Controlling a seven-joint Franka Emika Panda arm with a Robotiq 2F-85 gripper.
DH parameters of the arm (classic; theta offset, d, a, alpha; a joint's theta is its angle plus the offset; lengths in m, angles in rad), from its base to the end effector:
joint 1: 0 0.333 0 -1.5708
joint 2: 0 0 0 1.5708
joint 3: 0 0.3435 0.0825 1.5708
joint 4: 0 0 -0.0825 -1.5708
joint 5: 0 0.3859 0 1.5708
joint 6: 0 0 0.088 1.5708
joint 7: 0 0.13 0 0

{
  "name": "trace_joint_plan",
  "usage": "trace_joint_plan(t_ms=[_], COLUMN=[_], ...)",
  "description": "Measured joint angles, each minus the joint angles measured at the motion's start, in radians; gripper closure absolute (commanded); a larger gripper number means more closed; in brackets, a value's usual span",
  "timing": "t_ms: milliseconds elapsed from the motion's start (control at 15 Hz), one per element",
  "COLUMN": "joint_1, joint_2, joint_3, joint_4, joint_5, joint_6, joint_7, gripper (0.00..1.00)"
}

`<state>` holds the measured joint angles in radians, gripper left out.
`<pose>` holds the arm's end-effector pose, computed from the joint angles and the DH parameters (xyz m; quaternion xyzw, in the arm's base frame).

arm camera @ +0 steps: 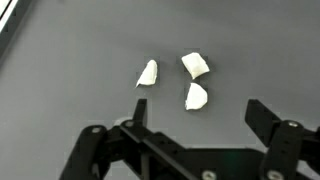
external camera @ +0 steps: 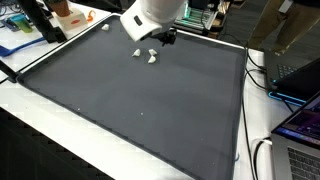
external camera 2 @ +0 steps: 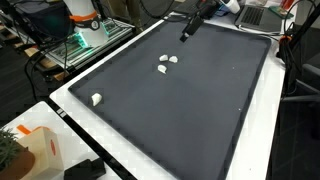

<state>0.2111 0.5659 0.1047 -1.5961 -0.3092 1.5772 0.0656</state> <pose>0.6083 0.1497 0.2797 0.9376 0.1636 -0.2557 0.1699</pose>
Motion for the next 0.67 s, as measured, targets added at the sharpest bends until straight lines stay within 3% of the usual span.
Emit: trace_joint_plan(t_ms=[667], joint_1=[0.03], joint_2=[0.208], joint_3=[-0.027], joint_4=[0.241], joint_5=[-0.002], joint_6=[-0.182], joint_7=[0.041], gripper=[0.0])
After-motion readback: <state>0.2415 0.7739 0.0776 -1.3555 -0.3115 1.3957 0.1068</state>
